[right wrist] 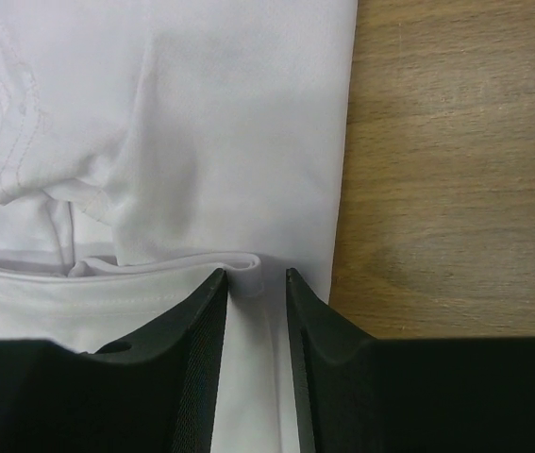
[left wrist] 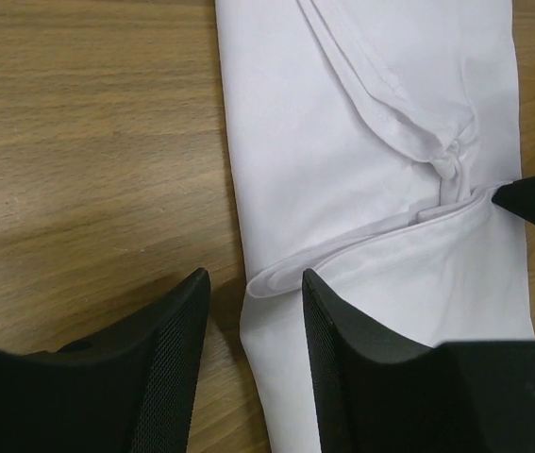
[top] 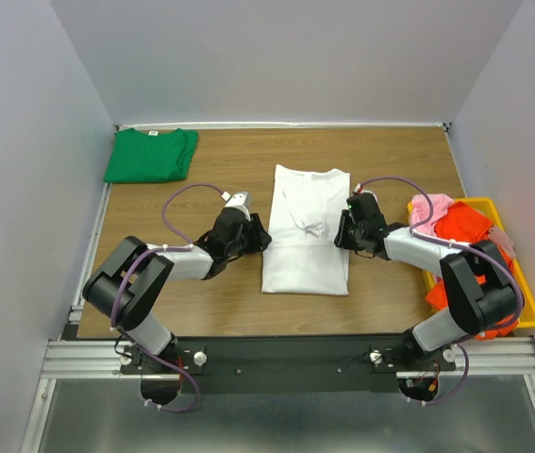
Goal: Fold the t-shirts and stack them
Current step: Fold the tshirt
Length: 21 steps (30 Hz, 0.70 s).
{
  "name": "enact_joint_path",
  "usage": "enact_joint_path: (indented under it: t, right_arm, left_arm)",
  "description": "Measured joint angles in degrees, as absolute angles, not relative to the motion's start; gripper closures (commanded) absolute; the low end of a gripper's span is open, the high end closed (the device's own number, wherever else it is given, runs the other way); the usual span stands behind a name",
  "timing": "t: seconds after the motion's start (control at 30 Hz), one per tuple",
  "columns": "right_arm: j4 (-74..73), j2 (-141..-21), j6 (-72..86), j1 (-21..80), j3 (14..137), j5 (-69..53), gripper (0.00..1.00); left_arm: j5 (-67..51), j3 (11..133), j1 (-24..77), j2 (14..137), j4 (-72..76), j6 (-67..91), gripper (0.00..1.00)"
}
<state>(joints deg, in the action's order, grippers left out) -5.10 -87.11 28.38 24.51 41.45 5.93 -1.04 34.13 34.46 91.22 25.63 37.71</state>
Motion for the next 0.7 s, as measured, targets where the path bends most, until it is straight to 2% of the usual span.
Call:
enact_joint_path:
  t: [0.1, 0.27, 0.5, 0.53, 0.7]
  right_arm:
    - [-4.3, -88.1, 28.4, 24.5, 41.5, 5.4, 0.64]
    - [-3.3, -88.5, 28.4, 24.5, 41.5, 5.0, 0.69]
    - [-3.0, -88.6, 28.2, 24.5, 41.5, 4.6, 0.73]
    - [-3.0, -88.6, 28.2, 24.5, 41.4, 4.6, 0.75]
    - [-2.9, -88.3, 28.0, 24.5, 41.2, 4.6, 0.89]
  left_arm:
    - [-1.8, 34.2, 34.5, 92.4, 26.3, 37.7, 0.54]
    - [-2.8, 34.2, 34.5, 93.9, 27.0, 37.7, 0.69]
    - [-4.0, 34.2, 34.4, 94.1, 28.2, 37.7, 0.85]
    - [-4.2, 34.2, 34.4, 94.3, 28.3, 37.7, 0.91]
    - [-4.8, 34.2, 34.4, 94.3, 28.3, 37.7, 1.00]
